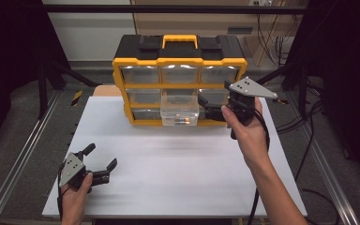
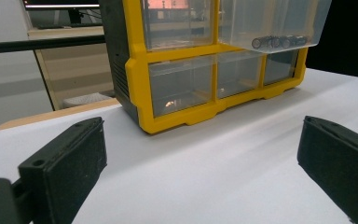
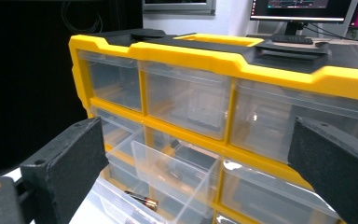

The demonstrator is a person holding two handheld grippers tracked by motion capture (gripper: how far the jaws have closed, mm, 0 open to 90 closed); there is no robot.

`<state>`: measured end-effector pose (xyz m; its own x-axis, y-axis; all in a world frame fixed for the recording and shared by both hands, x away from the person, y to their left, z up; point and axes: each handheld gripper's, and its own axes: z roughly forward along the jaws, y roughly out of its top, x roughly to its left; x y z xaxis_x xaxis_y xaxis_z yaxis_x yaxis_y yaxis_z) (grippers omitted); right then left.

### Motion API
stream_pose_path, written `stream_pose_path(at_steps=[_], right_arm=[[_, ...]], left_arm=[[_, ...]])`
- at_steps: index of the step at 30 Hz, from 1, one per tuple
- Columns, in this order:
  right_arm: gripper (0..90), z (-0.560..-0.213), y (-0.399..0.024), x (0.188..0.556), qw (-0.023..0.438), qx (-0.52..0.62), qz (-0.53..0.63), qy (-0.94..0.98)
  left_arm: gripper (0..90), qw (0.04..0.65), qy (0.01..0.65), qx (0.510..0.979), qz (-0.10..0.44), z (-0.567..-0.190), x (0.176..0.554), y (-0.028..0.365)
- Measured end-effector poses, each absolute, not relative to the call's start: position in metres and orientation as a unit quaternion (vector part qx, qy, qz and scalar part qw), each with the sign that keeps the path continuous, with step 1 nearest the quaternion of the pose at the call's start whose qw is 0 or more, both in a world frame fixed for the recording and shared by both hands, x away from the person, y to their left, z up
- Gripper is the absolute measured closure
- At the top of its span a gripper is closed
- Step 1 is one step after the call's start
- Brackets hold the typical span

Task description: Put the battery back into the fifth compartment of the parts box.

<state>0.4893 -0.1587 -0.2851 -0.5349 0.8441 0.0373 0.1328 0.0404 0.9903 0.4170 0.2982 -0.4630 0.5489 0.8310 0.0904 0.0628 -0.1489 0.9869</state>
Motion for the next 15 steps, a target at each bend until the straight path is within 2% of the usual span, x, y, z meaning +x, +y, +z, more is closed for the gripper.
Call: stream_pose_path(at_steps=[15], right_arm=[[4.0, -0.302, -0.187, 0.468, 0.322, 0.384, 0.580, 0.643]], left_arm=[[1.3, 0.567, 0.336, 0.672, 0.338, -0.461, 0.414, 0.303]])
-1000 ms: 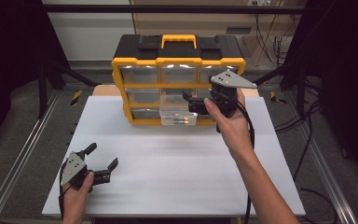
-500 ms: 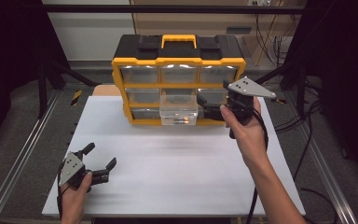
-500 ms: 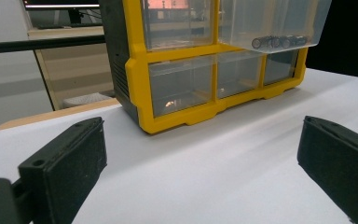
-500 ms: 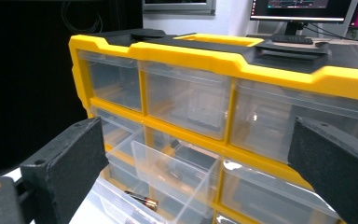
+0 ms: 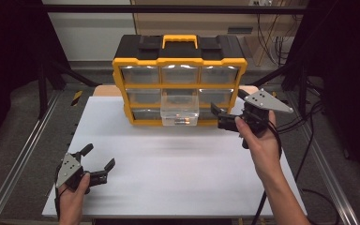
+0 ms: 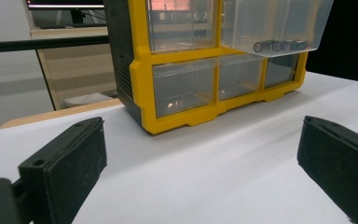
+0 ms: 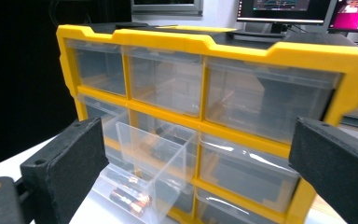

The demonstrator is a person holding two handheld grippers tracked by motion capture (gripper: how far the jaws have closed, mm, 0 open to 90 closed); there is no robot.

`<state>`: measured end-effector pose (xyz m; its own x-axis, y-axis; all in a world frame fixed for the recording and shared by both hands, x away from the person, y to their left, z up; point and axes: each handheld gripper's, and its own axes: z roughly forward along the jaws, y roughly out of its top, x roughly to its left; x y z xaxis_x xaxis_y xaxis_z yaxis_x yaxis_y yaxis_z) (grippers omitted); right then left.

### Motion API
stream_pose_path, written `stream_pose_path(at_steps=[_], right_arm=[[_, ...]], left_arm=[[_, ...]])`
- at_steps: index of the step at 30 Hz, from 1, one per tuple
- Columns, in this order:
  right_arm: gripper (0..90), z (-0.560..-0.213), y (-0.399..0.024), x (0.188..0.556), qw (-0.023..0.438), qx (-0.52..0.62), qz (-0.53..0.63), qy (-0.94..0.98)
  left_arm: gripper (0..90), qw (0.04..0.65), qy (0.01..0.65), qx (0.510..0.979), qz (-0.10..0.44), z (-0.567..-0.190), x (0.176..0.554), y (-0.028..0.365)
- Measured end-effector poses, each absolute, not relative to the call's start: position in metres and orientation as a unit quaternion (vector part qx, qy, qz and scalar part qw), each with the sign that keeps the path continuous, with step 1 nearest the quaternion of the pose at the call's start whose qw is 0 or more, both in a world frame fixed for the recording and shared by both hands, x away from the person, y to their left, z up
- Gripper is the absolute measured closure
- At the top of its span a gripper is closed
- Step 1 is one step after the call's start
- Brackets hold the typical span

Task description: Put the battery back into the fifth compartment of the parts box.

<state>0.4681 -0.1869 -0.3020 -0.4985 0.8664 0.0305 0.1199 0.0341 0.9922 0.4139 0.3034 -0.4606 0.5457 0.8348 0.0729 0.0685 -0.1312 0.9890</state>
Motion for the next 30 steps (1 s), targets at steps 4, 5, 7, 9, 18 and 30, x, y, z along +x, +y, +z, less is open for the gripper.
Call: stream_pose_path(at_steps=[4, 5, 7, 9, 18, 30], right_arm=[[4.3, -0.309, -0.193, 0.461, 0.327, 0.387, 0.578, 0.639], [4.5, -0.311, -0.195, 0.460, 0.330, 0.388, 0.578, 0.638], [4.5, -0.316, -0.198, 0.455, 0.329, 0.392, 0.579, 0.634], [4.5, -0.322, -0.202, 0.451, 0.330, 0.396, 0.577, 0.633], [4.7, -0.351, -0.214, 0.431, 0.332, 0.402, 0.565, 0.640], [4.9, -0.387, -0.236, 0.414, 0.329, 0.426, 0.562, 0.629]], left_arm=[[1.4, 0.568, 0.337, 0.671, 0.338, -0.459, 0.413, 0.305], [1.4, 0.569, 0.337, 0.670, 0.339, -0.459, 0.412, 0.305], [1.4, 0.567, 0.336, 0.671, 0.339, -0.458, 0.411, 0.307], [1.4, 0.565, 0.337, 0.672, 0.340, -0.458, 0.410, 0.309], [1.5, 0.569, 0.341, 0.666, 0.340, -0.454, 0.407, 0.322], [1.7, 0.575, 0.342, 0.663, 0.336, -0.453, 0.407, 0.330]])
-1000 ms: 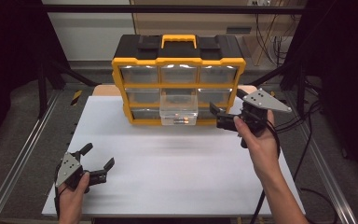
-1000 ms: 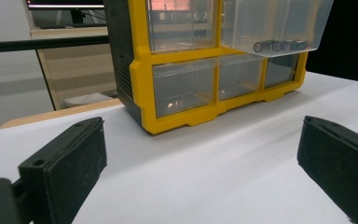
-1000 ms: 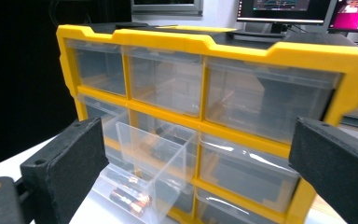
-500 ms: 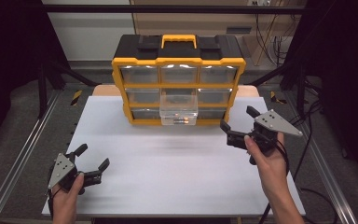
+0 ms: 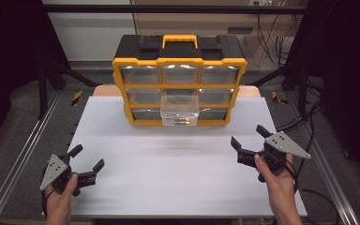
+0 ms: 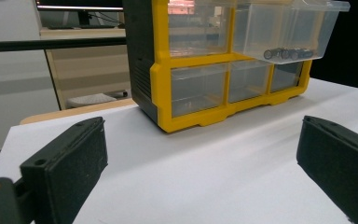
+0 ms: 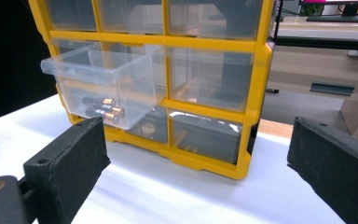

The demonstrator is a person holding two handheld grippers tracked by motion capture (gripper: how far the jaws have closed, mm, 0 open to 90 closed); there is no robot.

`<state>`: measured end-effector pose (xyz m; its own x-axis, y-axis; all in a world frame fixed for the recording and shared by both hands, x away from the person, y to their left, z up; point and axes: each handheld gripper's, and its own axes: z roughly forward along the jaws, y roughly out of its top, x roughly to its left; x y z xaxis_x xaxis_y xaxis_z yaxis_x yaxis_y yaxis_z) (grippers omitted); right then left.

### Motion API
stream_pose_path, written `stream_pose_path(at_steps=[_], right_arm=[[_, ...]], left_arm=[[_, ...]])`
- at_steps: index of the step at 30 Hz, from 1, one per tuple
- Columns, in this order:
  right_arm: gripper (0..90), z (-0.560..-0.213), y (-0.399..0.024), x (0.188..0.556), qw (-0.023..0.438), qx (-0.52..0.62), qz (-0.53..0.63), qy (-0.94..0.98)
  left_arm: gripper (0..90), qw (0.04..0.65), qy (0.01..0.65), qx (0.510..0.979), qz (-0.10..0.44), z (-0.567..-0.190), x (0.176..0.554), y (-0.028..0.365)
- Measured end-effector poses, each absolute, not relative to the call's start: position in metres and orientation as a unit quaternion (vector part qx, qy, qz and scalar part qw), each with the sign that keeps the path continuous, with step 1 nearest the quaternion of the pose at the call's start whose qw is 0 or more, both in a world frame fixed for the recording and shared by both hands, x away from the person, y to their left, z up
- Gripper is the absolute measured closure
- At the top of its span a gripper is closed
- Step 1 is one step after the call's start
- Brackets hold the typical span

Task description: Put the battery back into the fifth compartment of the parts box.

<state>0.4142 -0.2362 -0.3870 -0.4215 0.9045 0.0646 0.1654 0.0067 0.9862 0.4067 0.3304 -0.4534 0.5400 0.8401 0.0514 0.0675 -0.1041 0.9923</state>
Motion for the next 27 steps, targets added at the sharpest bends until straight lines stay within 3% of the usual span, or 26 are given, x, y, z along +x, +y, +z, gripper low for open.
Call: stream_pose_path(at_steps=[27], right_arm=[[7.3, -0.442, -0.239, 0.417, 0.309, 0.418, 0.569, 0.637]], left_arm=[[1.2, 0.580, 0.329, 0.675, 0.316, -0.455, 0.408, 0.325]])
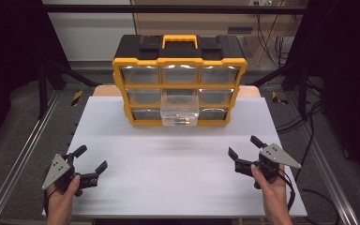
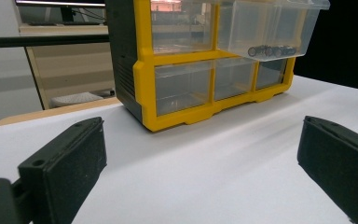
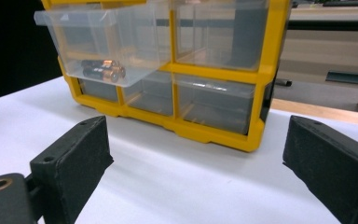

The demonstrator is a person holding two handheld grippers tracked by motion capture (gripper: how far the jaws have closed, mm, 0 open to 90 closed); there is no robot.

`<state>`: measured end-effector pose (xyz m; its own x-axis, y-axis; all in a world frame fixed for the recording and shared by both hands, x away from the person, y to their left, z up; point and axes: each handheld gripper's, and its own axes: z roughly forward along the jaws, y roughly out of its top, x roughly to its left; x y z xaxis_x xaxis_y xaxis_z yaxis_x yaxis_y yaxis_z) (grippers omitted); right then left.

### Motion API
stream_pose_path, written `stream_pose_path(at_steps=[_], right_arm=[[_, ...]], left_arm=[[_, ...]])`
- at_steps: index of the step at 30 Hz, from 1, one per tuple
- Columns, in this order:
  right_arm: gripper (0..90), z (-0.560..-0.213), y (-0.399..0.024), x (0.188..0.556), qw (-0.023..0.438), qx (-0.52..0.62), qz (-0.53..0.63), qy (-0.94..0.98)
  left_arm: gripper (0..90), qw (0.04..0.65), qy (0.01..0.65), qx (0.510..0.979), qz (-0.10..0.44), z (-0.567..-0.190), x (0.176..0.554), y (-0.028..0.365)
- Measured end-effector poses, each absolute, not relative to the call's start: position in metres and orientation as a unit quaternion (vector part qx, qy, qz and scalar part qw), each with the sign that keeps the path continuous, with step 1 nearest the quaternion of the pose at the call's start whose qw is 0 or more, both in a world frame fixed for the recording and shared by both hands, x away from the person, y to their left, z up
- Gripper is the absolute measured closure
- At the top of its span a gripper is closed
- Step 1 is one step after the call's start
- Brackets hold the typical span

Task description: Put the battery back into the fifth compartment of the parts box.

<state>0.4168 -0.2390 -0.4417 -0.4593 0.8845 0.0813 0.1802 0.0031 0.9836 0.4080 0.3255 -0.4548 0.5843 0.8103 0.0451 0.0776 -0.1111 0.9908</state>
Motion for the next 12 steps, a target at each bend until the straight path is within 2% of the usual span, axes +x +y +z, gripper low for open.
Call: stream_pose_path(at_steps=[12], right_arm=[[7.9, -0.466, -0.222, 0.423, 0.321, 0.436, 0.554, 0.633]], left_arm=[[1.0, 0.581, 0.322, 0.683, 0.304, -0.456, 0.409, 0.319]])
